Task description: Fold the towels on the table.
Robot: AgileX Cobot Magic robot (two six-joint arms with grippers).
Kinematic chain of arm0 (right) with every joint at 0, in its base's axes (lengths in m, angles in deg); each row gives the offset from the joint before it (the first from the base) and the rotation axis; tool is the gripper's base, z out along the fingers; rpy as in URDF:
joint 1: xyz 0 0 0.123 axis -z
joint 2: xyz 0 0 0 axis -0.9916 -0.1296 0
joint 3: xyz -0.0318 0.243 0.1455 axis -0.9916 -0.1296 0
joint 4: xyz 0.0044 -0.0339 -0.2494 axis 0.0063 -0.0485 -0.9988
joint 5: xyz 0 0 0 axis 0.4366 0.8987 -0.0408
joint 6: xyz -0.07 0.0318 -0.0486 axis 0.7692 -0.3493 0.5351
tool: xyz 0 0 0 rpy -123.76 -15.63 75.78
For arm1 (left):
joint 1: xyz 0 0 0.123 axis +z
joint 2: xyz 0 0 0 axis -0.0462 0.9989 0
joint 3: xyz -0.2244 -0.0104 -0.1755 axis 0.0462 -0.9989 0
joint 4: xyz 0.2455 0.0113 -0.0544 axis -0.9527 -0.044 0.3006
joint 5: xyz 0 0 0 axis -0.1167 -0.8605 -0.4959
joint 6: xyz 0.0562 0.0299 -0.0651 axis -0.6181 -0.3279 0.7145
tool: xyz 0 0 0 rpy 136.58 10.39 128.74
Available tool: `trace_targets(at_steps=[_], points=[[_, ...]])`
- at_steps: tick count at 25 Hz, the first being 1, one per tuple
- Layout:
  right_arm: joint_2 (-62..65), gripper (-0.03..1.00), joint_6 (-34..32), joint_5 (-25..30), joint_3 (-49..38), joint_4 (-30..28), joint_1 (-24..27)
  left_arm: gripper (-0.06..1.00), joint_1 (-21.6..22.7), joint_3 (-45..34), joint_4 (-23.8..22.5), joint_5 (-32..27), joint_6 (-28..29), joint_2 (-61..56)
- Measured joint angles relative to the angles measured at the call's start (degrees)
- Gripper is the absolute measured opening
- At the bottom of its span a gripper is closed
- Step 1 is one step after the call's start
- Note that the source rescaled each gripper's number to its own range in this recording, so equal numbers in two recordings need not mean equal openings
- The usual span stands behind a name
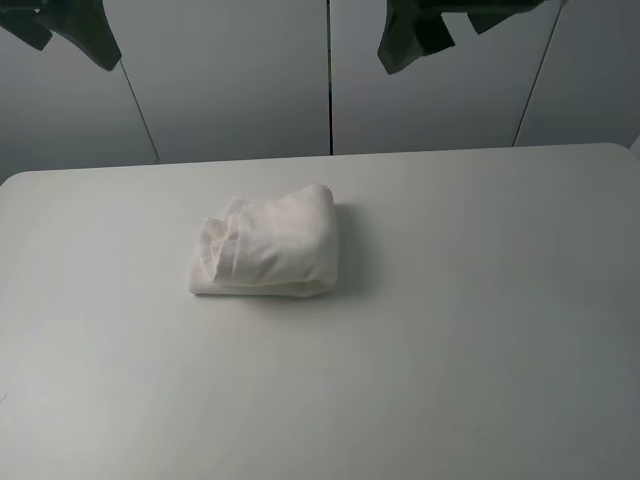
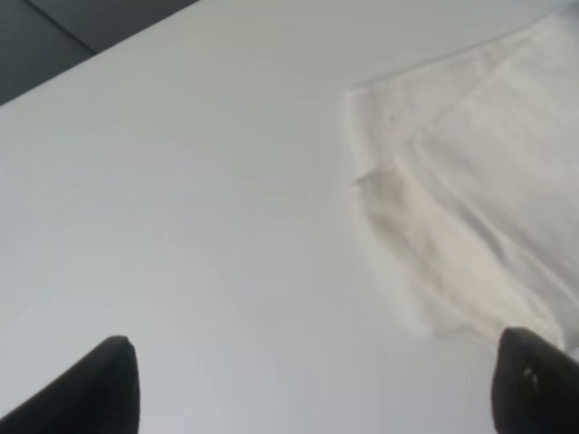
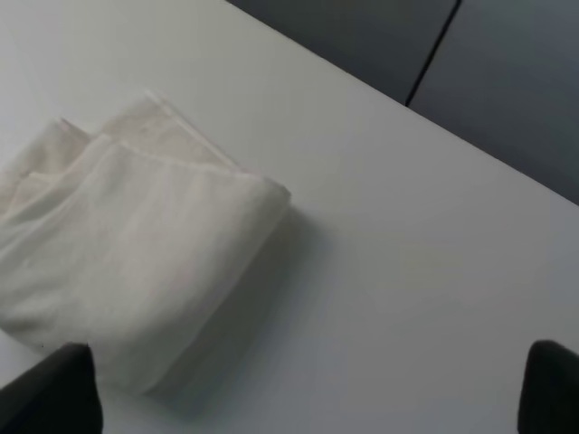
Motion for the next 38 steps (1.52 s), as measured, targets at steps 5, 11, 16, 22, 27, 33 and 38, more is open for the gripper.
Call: trace_targets(at_steps=[5, 11, 16, 22, 27, 33, 38], points=[[12.2, 1.00, -2.1, 0.7, -12.5, -1.8, 0.0, 0.99, 0.0, -14.9, -1.9, 1.1, 3.3, -14.9], [29.3, 1.00, -3.6, 1.5, -25.2, -1.9, 0.0, 0.99, 0.0, -32.1, -2.1, 2.2, 6.8, -33.2], [43.2, 1.00, -3.8, 5.9, -32.4, -1.9, -0.1, 0.99, 0.0, -43.3, -1.8, 2.1, 8.0, -49.3], [55.5, 1.00, -3.8, 13.4, -35.3, -1.9, -0.1, 1.00, 0.0, -50.3, -0.5, 1.6, 9.2, -65.6], [63.3, 1.00, -3.6, 16.8, -37.1, -1.9, -0.1, 1.00, 0.0, -51.7, 1.6, -0.1, 10.0, -75.3], [71.9, 1.00, 0.8, 17.6, -41.9, 2.7, -0.1, 1.00, 0.0, -51.8, 2.5, -0.5, 10.1, -83.2], [77.2, 1.00, 3.5, 17.6, -42.6, 5.4, -0.1, 1.00, 0.0, -53.5, 4.4, -0.5, 10.1, -87.6]])
